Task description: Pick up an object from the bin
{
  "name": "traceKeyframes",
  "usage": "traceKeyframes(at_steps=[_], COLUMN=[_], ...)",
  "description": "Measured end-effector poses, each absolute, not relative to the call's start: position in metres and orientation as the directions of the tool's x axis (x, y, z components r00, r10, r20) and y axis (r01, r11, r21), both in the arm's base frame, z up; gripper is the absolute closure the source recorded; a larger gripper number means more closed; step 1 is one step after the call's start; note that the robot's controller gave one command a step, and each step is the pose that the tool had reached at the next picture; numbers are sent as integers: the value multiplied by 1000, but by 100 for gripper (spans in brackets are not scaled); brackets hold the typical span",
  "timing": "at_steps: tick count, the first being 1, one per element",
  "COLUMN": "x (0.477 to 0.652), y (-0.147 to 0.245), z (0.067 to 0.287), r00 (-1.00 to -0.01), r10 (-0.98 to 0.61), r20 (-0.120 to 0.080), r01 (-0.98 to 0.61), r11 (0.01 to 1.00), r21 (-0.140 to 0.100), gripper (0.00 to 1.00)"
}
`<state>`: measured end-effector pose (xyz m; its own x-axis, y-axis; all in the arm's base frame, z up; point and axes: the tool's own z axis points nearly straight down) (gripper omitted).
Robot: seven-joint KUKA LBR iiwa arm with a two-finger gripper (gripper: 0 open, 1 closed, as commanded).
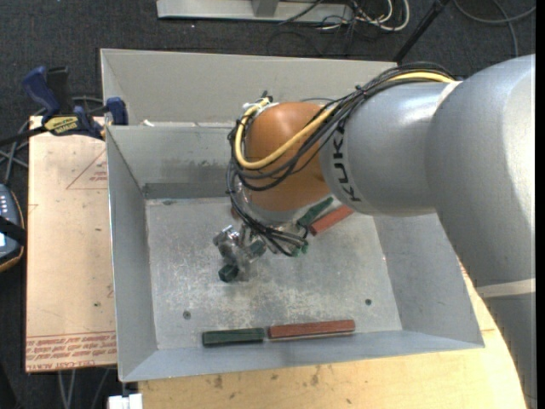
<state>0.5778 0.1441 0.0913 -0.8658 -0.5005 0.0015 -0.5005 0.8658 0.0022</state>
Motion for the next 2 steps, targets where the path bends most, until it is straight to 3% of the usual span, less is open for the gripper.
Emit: traceKeyframes(at_steps=[2], x=[580], y=[144], z=[117], r00=[-866], r10=[-500], r20=[-5], r01=[-500], r11=[866], r21=[0], gripper=[100])
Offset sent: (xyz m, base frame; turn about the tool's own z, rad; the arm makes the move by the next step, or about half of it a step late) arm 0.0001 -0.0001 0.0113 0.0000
